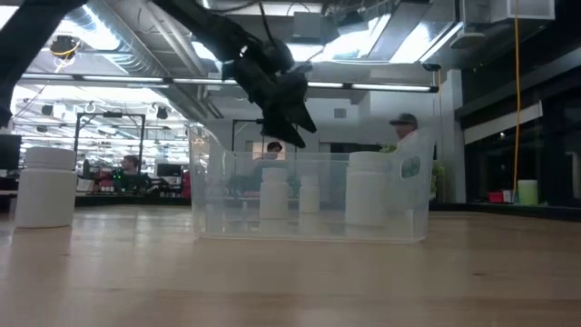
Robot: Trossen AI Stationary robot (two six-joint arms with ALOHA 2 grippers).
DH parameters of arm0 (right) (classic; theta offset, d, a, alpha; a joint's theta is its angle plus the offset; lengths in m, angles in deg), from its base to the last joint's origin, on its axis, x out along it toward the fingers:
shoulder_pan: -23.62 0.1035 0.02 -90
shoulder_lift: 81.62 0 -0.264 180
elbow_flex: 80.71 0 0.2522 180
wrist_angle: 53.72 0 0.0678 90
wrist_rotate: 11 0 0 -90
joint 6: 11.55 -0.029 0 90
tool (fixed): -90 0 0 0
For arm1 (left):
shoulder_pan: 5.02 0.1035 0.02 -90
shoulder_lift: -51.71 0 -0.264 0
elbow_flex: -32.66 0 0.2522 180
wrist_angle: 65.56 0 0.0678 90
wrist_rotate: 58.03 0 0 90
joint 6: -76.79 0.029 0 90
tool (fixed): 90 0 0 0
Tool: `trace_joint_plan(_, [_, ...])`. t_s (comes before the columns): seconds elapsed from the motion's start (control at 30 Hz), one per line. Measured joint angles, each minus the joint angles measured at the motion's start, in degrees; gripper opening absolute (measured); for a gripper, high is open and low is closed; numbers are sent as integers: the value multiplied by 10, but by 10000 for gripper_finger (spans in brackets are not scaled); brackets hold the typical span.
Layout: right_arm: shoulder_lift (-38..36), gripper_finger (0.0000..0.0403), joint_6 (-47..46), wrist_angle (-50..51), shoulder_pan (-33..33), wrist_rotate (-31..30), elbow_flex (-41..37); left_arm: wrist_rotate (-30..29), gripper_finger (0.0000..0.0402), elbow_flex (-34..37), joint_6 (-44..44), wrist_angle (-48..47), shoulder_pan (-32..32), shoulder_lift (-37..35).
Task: Pick and place pill bottles into a basket
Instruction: Put the white pill bottle into the transparent bin
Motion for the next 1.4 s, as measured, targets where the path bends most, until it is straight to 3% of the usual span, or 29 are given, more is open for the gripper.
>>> trace_joint_plan(0.27, [-30, 254, 52, 0, 0, 7, 0, -40, 370, -5, -26, 1, 0, 37])
trace_joint_plan(1.4, [-52, 254, 76, -8, 0, 8, 0, -32, 370, -4, -79, 65, -1, 107])
